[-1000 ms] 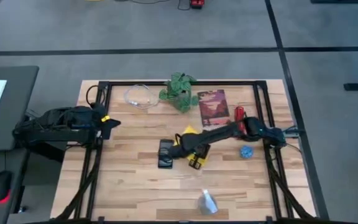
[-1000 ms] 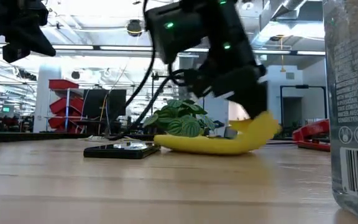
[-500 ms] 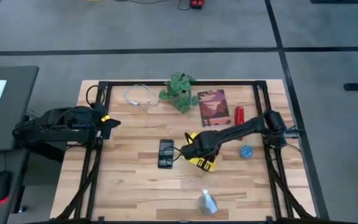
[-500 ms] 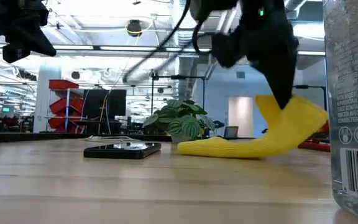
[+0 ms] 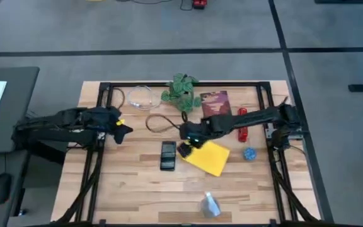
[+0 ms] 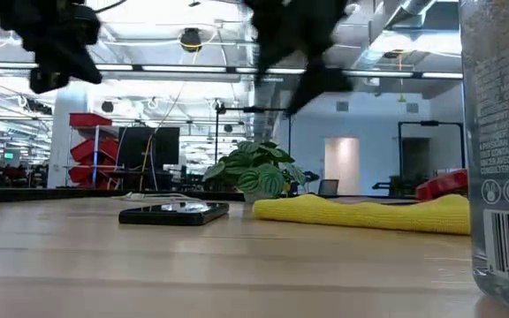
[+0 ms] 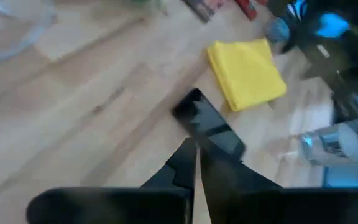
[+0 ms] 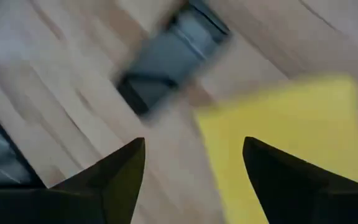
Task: Apply microfiber cloth
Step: Spray the front of the cellphone with the spray cleaning bottle
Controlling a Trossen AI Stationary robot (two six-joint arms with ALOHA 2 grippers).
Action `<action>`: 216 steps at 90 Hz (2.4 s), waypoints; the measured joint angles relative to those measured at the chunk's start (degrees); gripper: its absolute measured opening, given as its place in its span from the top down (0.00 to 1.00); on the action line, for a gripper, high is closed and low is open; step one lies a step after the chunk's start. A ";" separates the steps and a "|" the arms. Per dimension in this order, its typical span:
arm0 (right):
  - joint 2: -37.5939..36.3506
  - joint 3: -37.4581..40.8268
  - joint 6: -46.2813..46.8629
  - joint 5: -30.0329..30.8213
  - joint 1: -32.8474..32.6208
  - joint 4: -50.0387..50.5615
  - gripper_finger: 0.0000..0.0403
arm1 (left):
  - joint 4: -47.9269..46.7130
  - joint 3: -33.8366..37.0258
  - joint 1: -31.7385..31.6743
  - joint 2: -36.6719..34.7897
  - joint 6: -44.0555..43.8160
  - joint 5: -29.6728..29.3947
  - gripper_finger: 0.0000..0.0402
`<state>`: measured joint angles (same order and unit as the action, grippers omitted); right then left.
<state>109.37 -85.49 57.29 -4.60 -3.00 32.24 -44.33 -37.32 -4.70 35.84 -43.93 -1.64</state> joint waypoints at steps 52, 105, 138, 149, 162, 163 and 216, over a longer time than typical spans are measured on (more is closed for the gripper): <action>13.54 2.62 7.11 -10.46 5.48 -15.22 0.36 | 46.38 25.24 5.81 14.81 -19.73 6.10 1.00; 19.19 3.66 9.80 -21.24 7.34 -34.87 0.36 | 79.96 28.69 8.35 43.47 -26.20 0.44 1.00; 19.26 3.64 9.31 -21.24 7.93 -34.11 0.36 | 62.76 23.46 7.44 36.24 -23.11 1.52 1.00; 19.27 3.64 10.61 -21.04 7.90 -34.13 0.36 | 43.44 19.51 9.67 28.15 -25.24 2.02 1.00; 19.25 3.67 10.90 -19.46 7.19 -34.10 0.36 | 44.21 21.59 13.49 28.23 -29.04 0.52 1.00; 19.25 3.67 10.98 -19.27 7.12 -34.09 0.36 | 45.24 21.77 13.59 28.66 -29.50 0.38 1.00; 19.22 3.73 8.47 -19.45 6.51 -34.63 0.41 | 69.97 18.56 11.69 51.98 -23.32 -0.12 1.00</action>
<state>128.60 -81.76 65.76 -24.06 3.51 -2.39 25.63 -18.76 6.98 87.83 -67.25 -1.76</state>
